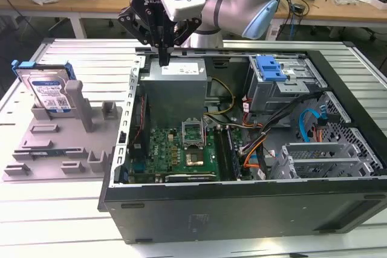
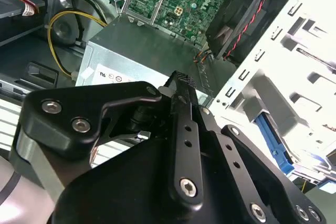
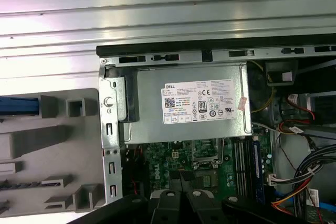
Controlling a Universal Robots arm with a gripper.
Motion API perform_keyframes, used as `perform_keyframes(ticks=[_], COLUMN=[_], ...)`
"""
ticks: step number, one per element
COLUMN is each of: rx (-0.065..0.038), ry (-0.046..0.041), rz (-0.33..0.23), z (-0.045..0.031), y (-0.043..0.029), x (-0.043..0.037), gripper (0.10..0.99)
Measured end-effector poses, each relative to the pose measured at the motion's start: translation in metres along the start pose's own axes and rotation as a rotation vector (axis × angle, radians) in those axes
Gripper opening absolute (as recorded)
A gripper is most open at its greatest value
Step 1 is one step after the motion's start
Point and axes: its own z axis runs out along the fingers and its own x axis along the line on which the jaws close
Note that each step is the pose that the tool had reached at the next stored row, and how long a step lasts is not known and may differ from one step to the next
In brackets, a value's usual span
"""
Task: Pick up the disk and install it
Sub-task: 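Reach for the disk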
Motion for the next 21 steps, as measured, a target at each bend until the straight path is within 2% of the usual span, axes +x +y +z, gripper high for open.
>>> perform_keyframes(ticks=[4, 6, 7, 8, 9, 16, 17, 21], rx=[0.0, 0.0, 0.0, 0.0, 0.0, 0.0, 0.0, 0.0], ry=[0.0, 0.0001, 0.0, 0.0, 0.0, 0.0, 0.0, 0.0], rz=[0.0, 0.0, 0.0, 0.0, 0.0, 0.0, 0.0, 0.0], z=[0.0, 0.0, 0.0001, 0.0002, 0.0002, 0.0002, 0.0004, 0.0008], y=[0.0, 0.0014, 0.0101, 0.0136, 0.0171, 0.0208, 0.0223, 0.0263], x=[0.0004, 0.005, 0.019, 0.0257, 0.0362, 0.0739, 0.0827, 0.1022], gripper=[0.106, 0.106, 0.106, 0.106, 0.106, 0.106, 0.106, 0.106])
